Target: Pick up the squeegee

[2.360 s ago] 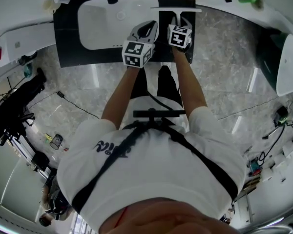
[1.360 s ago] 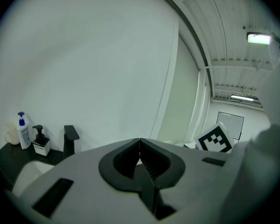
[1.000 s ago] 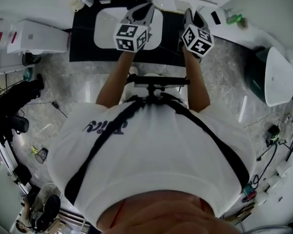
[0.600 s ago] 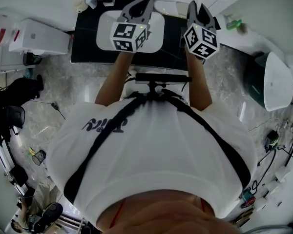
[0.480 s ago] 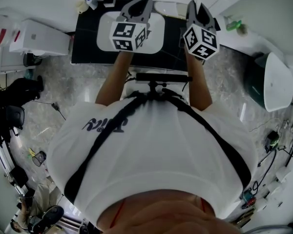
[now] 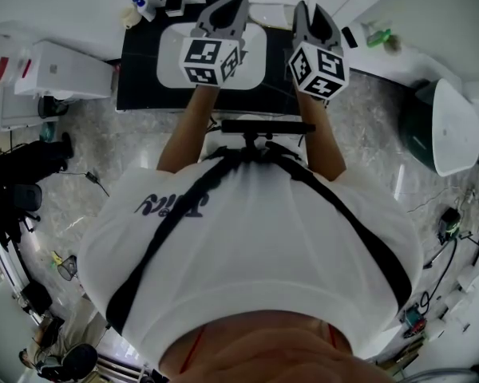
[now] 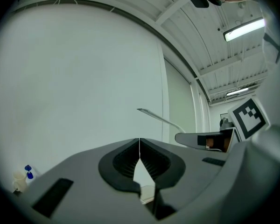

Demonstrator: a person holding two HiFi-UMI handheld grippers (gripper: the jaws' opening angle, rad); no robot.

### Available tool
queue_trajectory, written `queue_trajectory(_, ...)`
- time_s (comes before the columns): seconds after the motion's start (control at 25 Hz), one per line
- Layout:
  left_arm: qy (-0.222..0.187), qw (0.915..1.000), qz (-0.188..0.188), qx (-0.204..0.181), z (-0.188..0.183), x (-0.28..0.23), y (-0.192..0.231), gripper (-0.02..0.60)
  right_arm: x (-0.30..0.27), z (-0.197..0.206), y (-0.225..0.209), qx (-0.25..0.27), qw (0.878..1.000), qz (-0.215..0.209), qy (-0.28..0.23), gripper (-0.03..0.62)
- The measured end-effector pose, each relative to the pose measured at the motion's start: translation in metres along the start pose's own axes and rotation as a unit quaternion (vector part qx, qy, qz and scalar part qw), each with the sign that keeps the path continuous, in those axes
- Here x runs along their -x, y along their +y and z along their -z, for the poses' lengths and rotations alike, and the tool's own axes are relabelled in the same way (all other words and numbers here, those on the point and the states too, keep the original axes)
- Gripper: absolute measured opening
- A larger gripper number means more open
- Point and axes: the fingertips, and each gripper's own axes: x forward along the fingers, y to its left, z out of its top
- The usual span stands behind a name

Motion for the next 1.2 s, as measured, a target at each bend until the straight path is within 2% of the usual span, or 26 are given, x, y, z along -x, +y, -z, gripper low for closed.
queue_trajectory(0.28, 0.003, 0.9999, 0.014, 0.002, 0.003, 0.003, -0.008, 0.009, 0.004, -0.002, 0.002, 0.005, 1.0, 0.003, -0.004, 0.089)
queue_trajectory(1.2, 0.006, 0.9997, 0.024, 0.006, 0.011, 0.012, -0.01, 0.009, 0.015, 0.01, 0.007, 0.012, 1.0, 0.021, 0.003, 0.089)
